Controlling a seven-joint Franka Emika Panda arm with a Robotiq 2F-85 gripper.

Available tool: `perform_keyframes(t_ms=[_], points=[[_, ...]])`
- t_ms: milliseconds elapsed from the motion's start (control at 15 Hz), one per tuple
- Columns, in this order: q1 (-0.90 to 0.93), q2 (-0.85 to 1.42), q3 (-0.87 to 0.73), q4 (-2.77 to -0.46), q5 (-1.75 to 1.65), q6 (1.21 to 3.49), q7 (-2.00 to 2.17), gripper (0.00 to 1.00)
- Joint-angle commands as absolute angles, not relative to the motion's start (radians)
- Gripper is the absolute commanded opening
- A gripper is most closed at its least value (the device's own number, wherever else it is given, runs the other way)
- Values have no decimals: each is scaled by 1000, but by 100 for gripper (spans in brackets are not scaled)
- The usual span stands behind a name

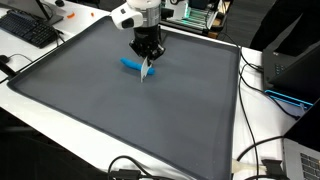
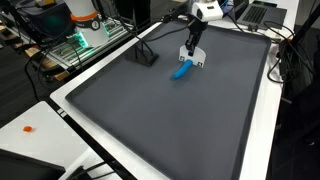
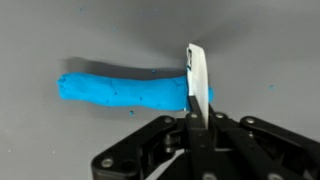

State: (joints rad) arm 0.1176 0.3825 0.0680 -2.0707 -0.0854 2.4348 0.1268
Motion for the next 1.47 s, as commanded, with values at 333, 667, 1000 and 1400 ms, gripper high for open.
perform_keyframes(t_ms=[333, 667, 1000, 1400], points=[[83, 343, 115, -2113, 105, 2319, 14, 1], [78, 323, 121, -2104, 157, 2294, -16, 1], [74, 292, 99, -2090, 129, 2303, -8, 1], [63, 280, 73, -2071, 95, 2313, -6, 1]])
